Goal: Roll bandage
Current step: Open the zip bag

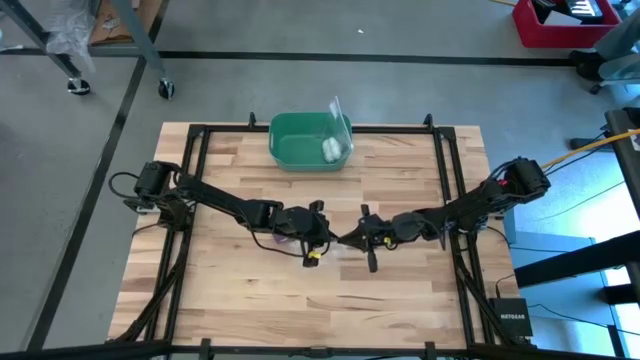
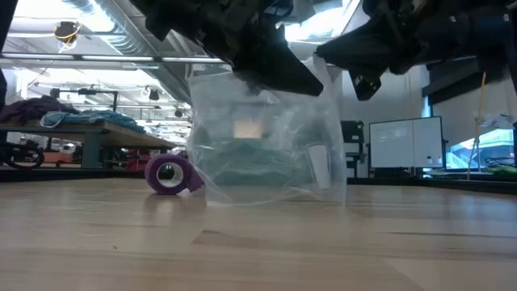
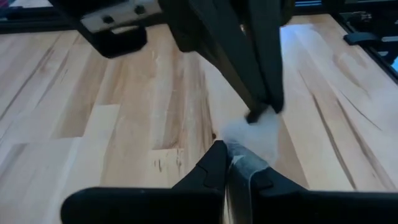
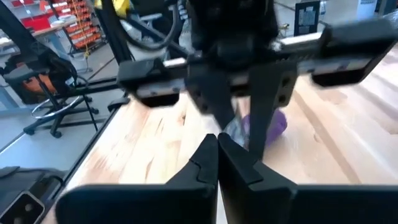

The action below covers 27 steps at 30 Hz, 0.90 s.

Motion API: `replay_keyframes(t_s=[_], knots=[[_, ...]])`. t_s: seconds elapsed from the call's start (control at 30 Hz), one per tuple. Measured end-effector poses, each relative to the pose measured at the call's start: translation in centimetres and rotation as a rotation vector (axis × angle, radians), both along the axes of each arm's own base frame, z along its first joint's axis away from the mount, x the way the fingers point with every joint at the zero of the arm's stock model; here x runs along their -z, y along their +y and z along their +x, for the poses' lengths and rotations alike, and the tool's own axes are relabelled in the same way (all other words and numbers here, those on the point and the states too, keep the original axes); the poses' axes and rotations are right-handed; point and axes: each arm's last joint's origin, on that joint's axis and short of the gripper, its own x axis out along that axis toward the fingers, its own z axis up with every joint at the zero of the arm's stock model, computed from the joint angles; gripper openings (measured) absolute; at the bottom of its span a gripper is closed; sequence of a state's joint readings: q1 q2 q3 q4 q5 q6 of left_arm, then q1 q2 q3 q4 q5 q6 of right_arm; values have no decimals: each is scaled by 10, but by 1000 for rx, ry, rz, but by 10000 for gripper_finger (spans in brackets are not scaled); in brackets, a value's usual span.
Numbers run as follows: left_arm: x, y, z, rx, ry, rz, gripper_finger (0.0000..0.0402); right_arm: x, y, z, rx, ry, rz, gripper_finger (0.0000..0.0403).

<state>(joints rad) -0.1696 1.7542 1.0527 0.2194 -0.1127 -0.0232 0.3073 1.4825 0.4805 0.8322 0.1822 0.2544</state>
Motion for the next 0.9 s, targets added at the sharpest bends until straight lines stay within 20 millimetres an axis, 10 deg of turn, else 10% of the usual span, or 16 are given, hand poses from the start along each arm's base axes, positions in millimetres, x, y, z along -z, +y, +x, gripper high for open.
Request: replay_keyframes(t_s=[0.5, 0.9], knots=[[0, 0, 0, -2, 1, 4, 1, 20, 0, 0, -6, 132, -49, 90], [1, 0, 0, 4, 6, 4, 1, -3, -5, -16, -38, 144, -202, 124]])
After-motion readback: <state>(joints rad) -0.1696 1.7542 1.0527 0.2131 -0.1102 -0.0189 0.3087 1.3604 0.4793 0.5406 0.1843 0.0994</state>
